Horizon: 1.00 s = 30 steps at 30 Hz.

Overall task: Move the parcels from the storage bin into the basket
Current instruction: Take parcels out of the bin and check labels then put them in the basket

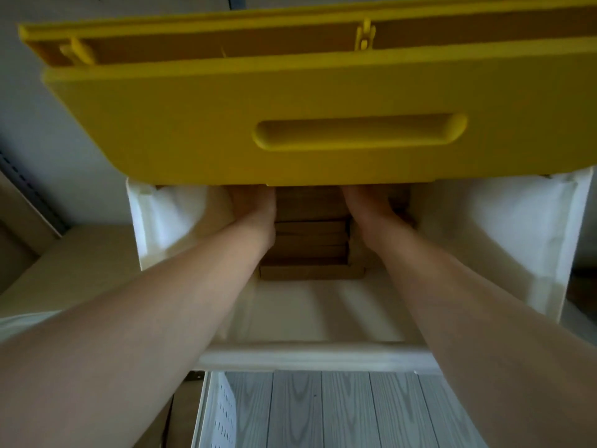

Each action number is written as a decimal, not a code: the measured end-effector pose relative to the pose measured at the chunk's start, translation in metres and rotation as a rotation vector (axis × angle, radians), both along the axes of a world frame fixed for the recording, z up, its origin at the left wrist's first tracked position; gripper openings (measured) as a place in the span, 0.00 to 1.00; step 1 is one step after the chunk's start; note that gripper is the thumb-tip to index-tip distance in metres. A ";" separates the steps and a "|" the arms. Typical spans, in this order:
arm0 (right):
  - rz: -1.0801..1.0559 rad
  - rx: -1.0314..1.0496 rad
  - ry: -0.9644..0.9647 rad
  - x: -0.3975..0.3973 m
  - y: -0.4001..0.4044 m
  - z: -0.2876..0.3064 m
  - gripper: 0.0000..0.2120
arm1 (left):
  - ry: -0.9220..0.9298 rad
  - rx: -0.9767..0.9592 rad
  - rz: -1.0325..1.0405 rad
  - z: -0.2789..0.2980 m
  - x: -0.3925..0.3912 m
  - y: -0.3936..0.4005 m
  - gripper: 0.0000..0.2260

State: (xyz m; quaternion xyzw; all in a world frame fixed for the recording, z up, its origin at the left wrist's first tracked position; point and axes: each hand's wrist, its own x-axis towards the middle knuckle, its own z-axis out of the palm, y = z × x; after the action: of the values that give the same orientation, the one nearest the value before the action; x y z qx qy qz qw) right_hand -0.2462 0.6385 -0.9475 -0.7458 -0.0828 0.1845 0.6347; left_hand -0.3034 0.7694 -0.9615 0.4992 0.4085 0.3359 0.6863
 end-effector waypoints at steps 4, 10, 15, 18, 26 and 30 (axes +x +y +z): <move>-0.045 0.064 0.074 -0.023 -0.012 0.020 0.23 | -0.015 0.115 0.067 0.027 -0.032 -0.025 0.40; -0.230 0.179 0.247 -0.073 -0.045 0.036 0.34 | 0.052 0.091 0.014 0.054 -0.093 -0.064 0.18; -0.255 0.187 0.227 -0.127 -0.076 0.044 0.48 | 0.062 0.081 -0.067 0.068 -0.152 -0.096 0.20; -0.257 0.161 0.162 -0.171 -0.096 0.062 0.39 | 0.022 0.104 -0.123 0.071 -0.184 -0.112 0.15; -0.078 0.151 0.144 -0.241 -0.119 0.088 0.15 | -0.053 0.007 -0.063 0.094 -0.254 -0.111 0.23; -0.027 0.151 0.124 -0.263 -0.112 0.081 0.14 | -0.034 0.057 -0.057 0.100 -0.287 -0.096 0.19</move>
State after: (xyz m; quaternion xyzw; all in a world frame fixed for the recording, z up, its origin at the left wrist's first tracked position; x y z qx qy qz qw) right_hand -0.5093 0.5266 -0.8668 -0.6839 -0.0469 0.2148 0.6956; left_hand -0.5902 0.6731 -0.8618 0.5244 0.3727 0.3362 0.6878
